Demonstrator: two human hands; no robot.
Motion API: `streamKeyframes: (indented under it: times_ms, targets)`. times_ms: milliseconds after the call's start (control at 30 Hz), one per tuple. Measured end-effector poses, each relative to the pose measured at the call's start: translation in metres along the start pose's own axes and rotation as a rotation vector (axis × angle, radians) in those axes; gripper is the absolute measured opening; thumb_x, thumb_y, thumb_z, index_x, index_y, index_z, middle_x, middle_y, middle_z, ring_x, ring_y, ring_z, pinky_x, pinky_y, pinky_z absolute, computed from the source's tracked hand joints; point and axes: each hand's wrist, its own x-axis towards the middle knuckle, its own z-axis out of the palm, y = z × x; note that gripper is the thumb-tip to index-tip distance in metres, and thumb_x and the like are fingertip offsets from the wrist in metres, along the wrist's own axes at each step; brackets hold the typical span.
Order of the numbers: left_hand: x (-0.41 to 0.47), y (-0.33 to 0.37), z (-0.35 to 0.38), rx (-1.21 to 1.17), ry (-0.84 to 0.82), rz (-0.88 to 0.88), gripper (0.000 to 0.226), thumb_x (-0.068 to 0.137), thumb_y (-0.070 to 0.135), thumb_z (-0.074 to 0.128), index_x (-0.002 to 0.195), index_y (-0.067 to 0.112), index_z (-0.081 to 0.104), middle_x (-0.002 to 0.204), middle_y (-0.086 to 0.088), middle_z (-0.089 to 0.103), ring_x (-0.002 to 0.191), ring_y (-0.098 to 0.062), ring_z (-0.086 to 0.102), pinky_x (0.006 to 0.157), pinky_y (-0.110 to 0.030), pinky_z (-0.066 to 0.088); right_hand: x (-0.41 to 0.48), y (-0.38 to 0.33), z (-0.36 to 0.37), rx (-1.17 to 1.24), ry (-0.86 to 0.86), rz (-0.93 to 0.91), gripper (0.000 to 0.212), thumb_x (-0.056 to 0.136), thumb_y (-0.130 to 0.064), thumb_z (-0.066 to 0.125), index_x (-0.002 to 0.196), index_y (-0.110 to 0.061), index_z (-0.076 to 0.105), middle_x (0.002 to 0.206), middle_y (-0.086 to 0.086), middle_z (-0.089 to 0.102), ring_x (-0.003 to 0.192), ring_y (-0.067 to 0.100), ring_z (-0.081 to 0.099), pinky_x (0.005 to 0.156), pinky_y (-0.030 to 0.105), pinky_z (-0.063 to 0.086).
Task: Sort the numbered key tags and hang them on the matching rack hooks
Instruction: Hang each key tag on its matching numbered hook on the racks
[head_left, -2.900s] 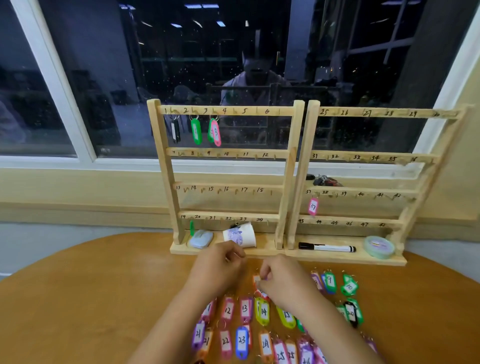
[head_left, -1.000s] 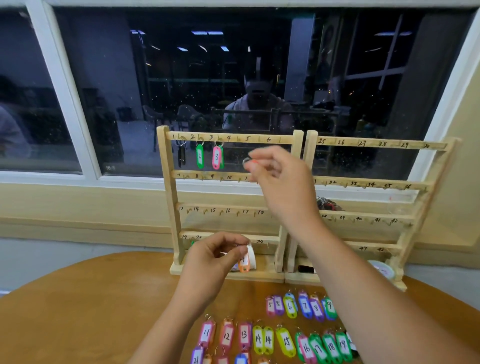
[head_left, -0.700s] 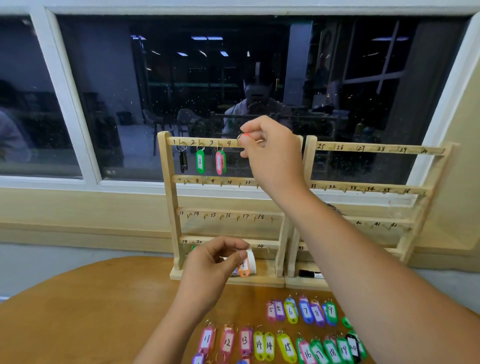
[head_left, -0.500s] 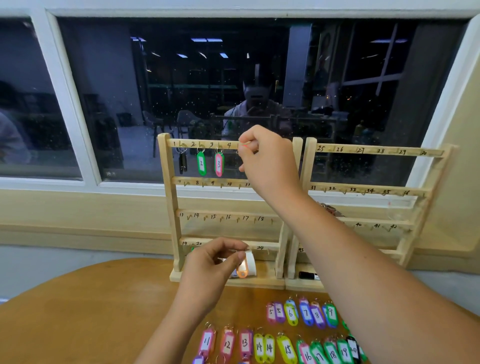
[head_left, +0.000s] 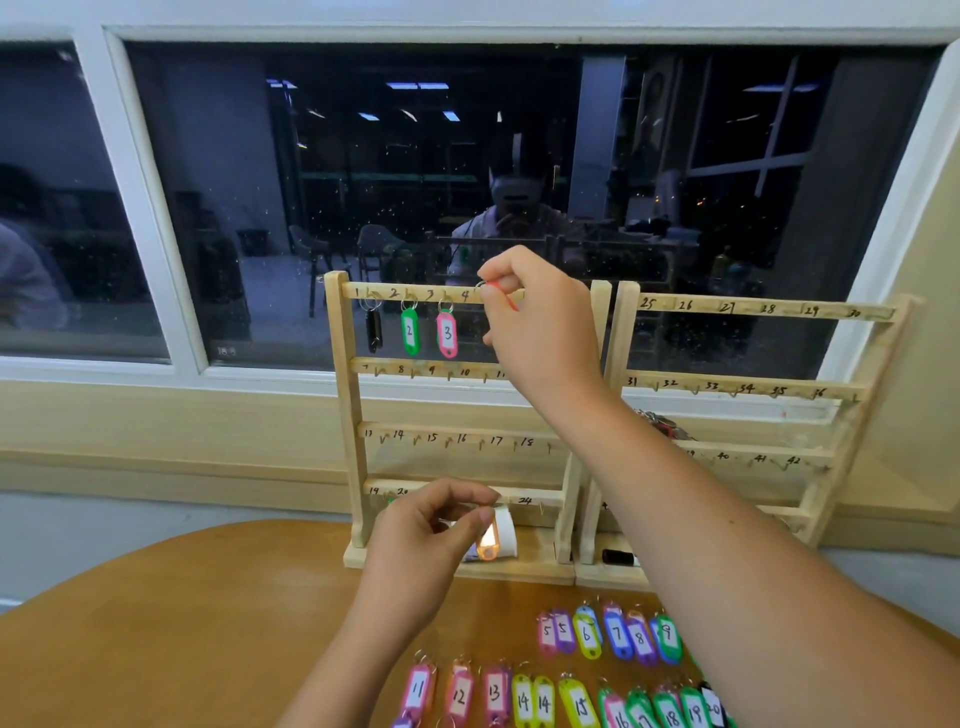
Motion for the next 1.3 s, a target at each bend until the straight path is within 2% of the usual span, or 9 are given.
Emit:
streamKeyframes:
  times_ms: [200, 567, 667, 733, 800, 933, 1033, 1133, 1300]
  targets:
    - [0.0, 0.0, -0.002, -0.016, 0.003, -0.007, 0.018, 0.097, 0.016, 0.078, 0.101, 0.033, 0.083, 0.096, 0.009, 0.081, 0.092, -0.012, 0.075, 0.082, -0.031, 0.06, -0.003, 0.005, 0.005, -0.133, -0.028, 0.018, 0.014, 0.101, -0.013, 0.06, 0.104, -0.025, 0.065, 0.081, -0.006, 0.069, 0.07, 0.022, 0.067, 0.065, 0.044, 0.059]
    - [0.0, 0.003, 0.001, -0.044, 0.068, 0.034, 0.018, 0.099, 0.014, 0.076, 0.104, 0.029, 0.084, 0.098, 0.009, 0.082, 0.093, -0.015, 0.076, 0.084, -0.037, 0.063, -0.046, 0.027, -0.017, -0.205, -0.141, 0.015, 0.023, 0.103, -0.02, 0.063, 0.125, -0.025, 0.065, 0.093, -0.015, 0.069, 0.085, 0.01, 0.062, 0.079, 0.039, 0.058]
    - [0.001, 0.007, 0.0, -0.04, 0.086, 0.071, 0.017, 0.099, 0.013, 0.076, 0.104, 0.027, 0.083, 0.097, 0.009, 0.082, 0.09, -0.014, 0.076, 0.082, -0.032, 0.06, -0.07, 0.038, -0.028, -0.192, -0.169, 0.047, 0.02, 0.103, -0.025, 0.063, 0.122, -0.032, 0.064, 0.099, -0.018, 0.068, 0.078, 0.009, 0.059, 0.073, 0.037, 0.056]
    - [0.008, 0.013, -0.001, -0.021, 0.106, 0.113, 0.017, 0.099, 0.012, 0.075, 0.104, 0.027, 0.082, 0.096, 0.009, 0.081, 0.088, -0.014, 0.075, 0.081, -0.032, 0.06, -0.087, 0.044, -0.037, -0.162, -0.177, 0.076, 0.018, 0.102, -0.026, 0.062, 0.119, -0.034, 0.064, 0.103, -0.018, 0.068, 0.066, 0.003, 0.054, 0.069, 0.035, 0.054]
    - [0.02, 0.023, -0.004, -0.004, 0.14, 0.165, 0.017, 0.099, 0.011, 0.075, 0.102, 0.026, 0.081, 0.093, 0.008, 0.081, 0.085, -0.013, 0.074, 0.08, -0.032, 0.06, -0.103, 0.052, -0.044, -0.145, -0.194, 0.112, 0.02, 0.102, -0.026, 0.063, 0.119, -0.035, 0.065, 0.102, -0.019, 0.067, 0.056, 0.005, 0.053, 0.067, 0.034, 0.055]
    - [0.052, 0.057, -0.01, 0.026, 0.229, 0.258, 0.015, 0.098, 0.012, 0.075, 0.098, 0.025, 0.08, 0.084, 0.006, 0.078, 0.075, -0.014, 0.069, 0.075, -0.036, 0.059, -0.136, 0.068, -0.06, -0.12, -0.27, 0.194, 0.02, 0.1, -0.026, 0.068, 0.117, -0.038, 0.065, 0.105, -0.023, 0.067, 0.069, -0.004, 0.06, 0.073, 0.025, 0.054]
    - [0.074, 0.083, -0.014, 0.067, 0.287, 0.34, 0.009, 0.099, 0.02, 0.075, 0.099, 0.029, 0.078, 0.087, 0.009, 0.078, 0.08, -0.014, 0.072, 0.078, -0.039, 0.061, -0.158, 0.079, -0.066, -0.118, -0.318, 0.264, 0.022, 0.101, -0.025, 0.069, 0.117, -0.039, 0.065, 0.1, -0.022, 0.067, 0.062, 0.0, 0.058, 0.069, 0.01, 0.046]
    - [0.091, 0.104, -0.014, 0.055, 0.338, 0.381, 0.009, 0.099, 0.023, 0.075, 0.104, 0.031, 0.075, 0.086, 0.007, 0.079, 0.078, -0.014, 0.074, 0.077, -0.039, 0.063, -0.172, 0.088, -0.066, -0.093, -0.339, 0.324, 0.021, 0.099, -0.022, 0.071, 0.111, -0.039, 0.067, 0.095, -0.02, 0.068, 0.062, 0.002, 0.057, 0.06, 0.014, 0.043]
    - [0.112, 0.122, -0.01, 0.137, 0.43, 0.419, 0.007, 0.099, 0.024, 0.076, 0.105, 0.029, 0.078, 0.088, 0.015, 0.079, 0.086, -0.001, 0.074, 0.081, -0.029, 0.062, -0.183, 0.097, -0.064, -0.049, -0.314, 0.382, 0.02, 0.097, -0.019, 0.071, 0.099, -0.039, 0.07, 0.089, -0.018, 0.071, 0.066, 0.001, 0.06, 0.061, 0.014, 0.043]
